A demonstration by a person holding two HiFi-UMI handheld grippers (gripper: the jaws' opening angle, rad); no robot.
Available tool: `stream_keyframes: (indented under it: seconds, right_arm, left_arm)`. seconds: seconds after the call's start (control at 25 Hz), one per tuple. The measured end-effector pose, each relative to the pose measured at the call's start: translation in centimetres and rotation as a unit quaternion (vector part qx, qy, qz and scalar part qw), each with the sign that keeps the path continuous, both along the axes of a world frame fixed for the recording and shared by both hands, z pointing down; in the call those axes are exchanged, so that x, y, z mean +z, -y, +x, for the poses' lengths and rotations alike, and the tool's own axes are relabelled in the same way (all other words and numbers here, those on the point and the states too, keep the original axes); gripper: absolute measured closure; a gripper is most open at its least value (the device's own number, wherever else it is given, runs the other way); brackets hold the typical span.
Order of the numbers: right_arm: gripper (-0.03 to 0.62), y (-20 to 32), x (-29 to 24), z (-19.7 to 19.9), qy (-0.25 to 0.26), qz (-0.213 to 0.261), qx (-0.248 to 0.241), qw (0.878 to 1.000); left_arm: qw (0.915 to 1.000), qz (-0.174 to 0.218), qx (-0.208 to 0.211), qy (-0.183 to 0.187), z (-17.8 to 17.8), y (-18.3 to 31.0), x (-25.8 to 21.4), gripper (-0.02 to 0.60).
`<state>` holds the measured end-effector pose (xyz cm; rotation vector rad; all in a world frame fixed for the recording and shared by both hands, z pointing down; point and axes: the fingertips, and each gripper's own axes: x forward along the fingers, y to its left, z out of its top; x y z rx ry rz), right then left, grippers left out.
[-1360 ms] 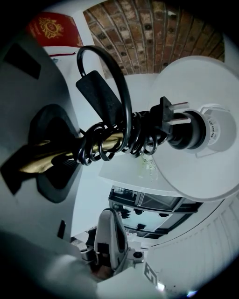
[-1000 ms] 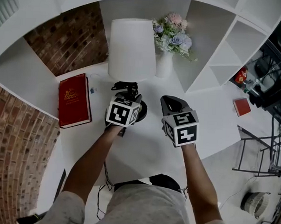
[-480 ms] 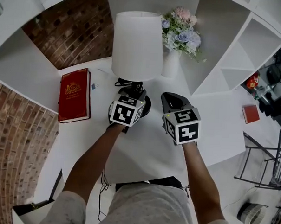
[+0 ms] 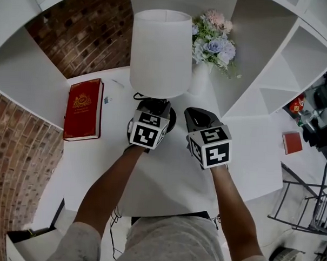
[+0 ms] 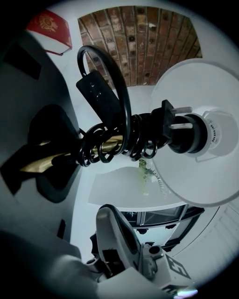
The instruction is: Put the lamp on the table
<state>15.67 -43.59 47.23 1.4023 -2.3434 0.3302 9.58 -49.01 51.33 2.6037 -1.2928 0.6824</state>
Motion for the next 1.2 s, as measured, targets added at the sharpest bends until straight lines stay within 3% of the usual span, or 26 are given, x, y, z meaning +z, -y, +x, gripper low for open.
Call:
stream_keyframes:
  seconds: [0.4, 0.56, 0.8, 1.2]
  right_arm:
    - [0.589, 1.3, 0.7, 0.1, 0.02, 0.001, -0.03, 0.999]
    - [0.589, 1.8, 1.0, 0.5, 0.037, -0.004, -0.029, 0.999]
    - [0.589, 1.9, 1.6, 0.7, 0.042, -0.008, -0.031, 0.999]
    - [0.589, 1.1, 2.0, 0.7, 0.042, -0.008, -0.03, 0.999]
  left_arm:
    - [0.9993, 0.025, -0.028, 0.0, 0.5, 1.8, 0.3, 0.489]
    - [0.9984, 0.041, -0.038, 0.008, 0.3, 2.4, 0.2, 0.491]
    - [0.9965, 0.059, -0.058, -0.012, 0.1, 2.8, 0.1, 0.492]
    - [0.9944, 0.081, -0.068, 0.004, -0.4, 2.6, 0.6, 0.495]
